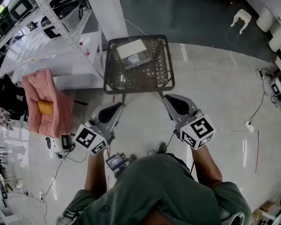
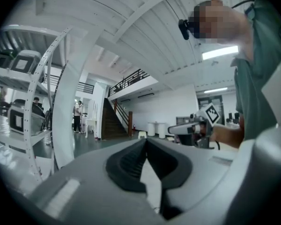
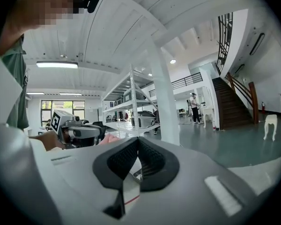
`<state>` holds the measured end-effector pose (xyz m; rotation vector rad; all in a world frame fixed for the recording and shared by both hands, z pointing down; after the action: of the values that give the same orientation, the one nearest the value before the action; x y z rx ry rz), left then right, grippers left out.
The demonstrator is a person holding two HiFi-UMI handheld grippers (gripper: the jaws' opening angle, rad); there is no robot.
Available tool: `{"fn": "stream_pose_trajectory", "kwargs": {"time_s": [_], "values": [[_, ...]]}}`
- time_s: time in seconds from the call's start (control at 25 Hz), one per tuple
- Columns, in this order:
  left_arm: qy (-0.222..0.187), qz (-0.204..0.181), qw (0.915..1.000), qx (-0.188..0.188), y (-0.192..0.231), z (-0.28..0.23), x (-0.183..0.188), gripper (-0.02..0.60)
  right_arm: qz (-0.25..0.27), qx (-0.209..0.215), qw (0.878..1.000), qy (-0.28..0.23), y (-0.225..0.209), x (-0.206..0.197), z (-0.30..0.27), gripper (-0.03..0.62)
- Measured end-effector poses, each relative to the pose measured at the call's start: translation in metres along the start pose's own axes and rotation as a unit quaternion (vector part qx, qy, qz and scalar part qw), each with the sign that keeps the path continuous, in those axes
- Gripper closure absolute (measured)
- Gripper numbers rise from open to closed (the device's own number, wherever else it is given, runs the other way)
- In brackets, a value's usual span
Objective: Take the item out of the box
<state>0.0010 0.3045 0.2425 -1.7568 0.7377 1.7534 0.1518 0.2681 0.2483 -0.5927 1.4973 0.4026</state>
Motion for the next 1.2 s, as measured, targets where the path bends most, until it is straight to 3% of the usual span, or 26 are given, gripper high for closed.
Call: {"fn": "stream_pose_trajectory", "kwargs": {"time_s": [0.2, 0.48, 0.72, 1.2], "values": [[0.008, -0.004, 0.9997, 0.024, -0.001, -0.033, 0.001, 0.579, -0.005, 0.025, 1.0, -0.002, -0.038, 0.003, 0.0, 0.589], [0.013, 0.002, 0.9996, 0.026, 0.013, -0.059, -0.006, 0.58, -0.017, 0.028, 0.999, 0.004, -0.064, -0.002, -0.009, 0.589], [0.006, 0.003, 1.0, -0.006, 0.045, -0.077, -0.009, 0.579, -0.009, -0.005, 1.0, 0.003, -0.082, -0.001, -0.031, 0.589], [-0.019, 0.003, 0.9971, -0.074, 0.162, -0.095, 0.01, 0.579, 0.004, -0.074, 0.997, -0.001, -0.092, 0.024, -0.126, 0.589]]}}
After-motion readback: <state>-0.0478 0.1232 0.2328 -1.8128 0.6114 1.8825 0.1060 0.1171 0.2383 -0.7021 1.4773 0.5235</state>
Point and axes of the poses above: the fingertips, and each gripper's own axes: z backward along the fingers, y to its left, x out of its top, the point moved 1 cm from there along z, backward along the fingers, and after that the axes turned 4 degrees about -y, right-handed, at the moved point
